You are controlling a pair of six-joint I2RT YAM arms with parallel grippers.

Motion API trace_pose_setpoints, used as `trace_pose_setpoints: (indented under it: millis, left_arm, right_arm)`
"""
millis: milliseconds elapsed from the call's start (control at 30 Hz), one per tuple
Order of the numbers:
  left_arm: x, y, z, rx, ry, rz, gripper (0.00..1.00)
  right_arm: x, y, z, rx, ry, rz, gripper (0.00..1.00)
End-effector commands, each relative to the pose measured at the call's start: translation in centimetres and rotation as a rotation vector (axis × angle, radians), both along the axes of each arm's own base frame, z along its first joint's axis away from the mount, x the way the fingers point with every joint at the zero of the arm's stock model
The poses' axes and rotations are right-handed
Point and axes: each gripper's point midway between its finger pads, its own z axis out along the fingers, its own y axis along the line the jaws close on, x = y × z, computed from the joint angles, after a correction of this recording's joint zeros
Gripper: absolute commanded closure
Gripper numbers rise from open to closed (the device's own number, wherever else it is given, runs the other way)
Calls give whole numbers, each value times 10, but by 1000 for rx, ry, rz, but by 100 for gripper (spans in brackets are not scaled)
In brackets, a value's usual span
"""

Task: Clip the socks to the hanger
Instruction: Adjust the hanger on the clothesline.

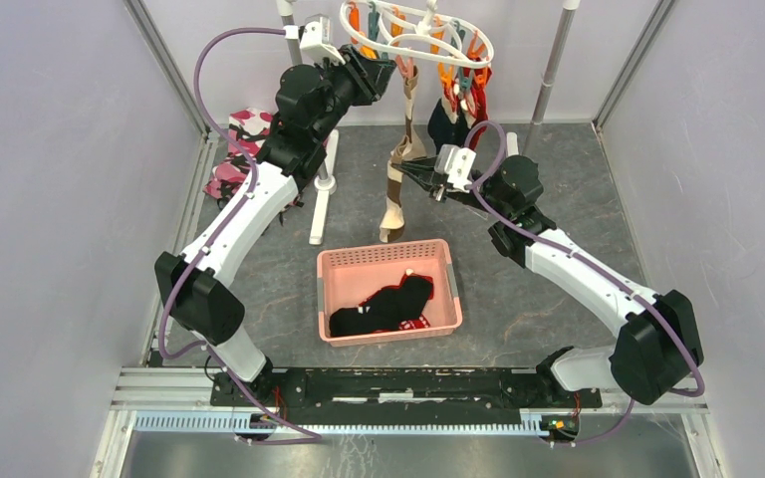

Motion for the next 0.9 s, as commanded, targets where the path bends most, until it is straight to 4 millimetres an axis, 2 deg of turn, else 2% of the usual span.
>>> trace_pose_setpoints:
  millis: [0, 133, 267, 333, 533, 867]
  left_arm:
    - [-17, 10, 46, -16, -107, 17, 69]
    - [-19, 9, 47, -17, -109, 15, 77]
    - [-21, 10, 48, -23, -107, 16, 77]
    - [-21, 12, 47, -27, -101, 25, 74]
    - [-18, 16, 46, -22, -96, 57, 54]
    - [-18, 18, 52, -19, -113, 62, 46]
  right_arm:
    - [4, 0, 33, 38, -75, -23, 100]
    - [7, 1, 38, 39, -87, -28, 100]
    - [10, 3, 41, 39, -93, -27, 100]
    - [10, 4, 42, 39, -94, -26, 100]
    - [10, 5, 39, 34, -88, -25, 100]
    - [10, 3, 39, 30, -94, -31, 100]
